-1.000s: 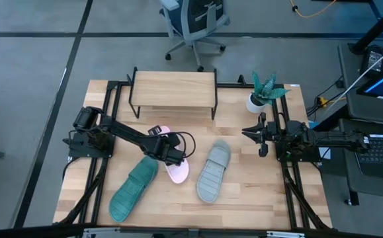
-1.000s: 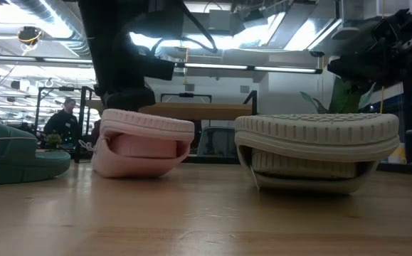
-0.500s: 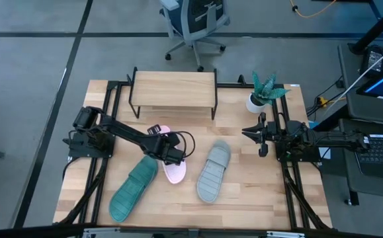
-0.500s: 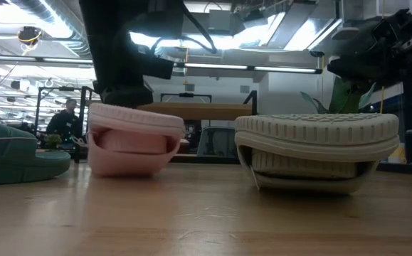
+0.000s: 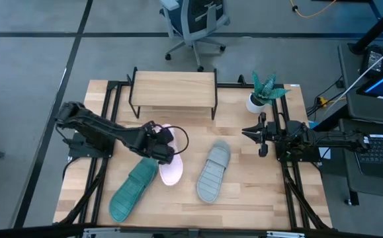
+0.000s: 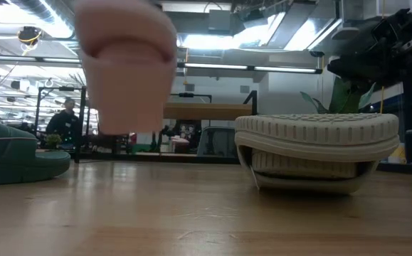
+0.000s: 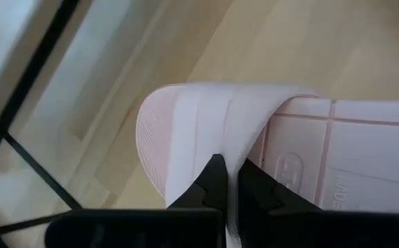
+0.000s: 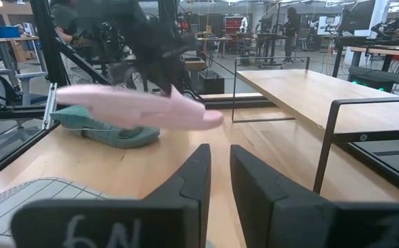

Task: Pick and place slides into the shelf
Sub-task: Put the pink pair of slides on the shelf

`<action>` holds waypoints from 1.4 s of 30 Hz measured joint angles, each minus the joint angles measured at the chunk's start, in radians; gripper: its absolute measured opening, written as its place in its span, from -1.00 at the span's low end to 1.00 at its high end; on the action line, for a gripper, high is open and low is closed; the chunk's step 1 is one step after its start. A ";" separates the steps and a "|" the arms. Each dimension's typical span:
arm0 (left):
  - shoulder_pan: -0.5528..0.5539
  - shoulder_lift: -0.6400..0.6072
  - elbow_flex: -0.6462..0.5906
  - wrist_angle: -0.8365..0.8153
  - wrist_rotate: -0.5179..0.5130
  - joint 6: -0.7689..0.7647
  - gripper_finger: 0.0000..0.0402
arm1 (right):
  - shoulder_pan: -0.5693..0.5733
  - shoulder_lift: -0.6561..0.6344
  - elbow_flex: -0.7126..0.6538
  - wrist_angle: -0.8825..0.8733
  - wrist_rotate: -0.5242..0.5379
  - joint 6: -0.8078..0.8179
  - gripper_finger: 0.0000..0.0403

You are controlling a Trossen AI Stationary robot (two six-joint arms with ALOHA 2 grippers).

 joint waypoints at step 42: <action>0.106 -0.245 0.251 -0.276 -0.191 0.546 -0.99 | 0.000 0.000 0.000 0.000 0.000 -0.002 -0.71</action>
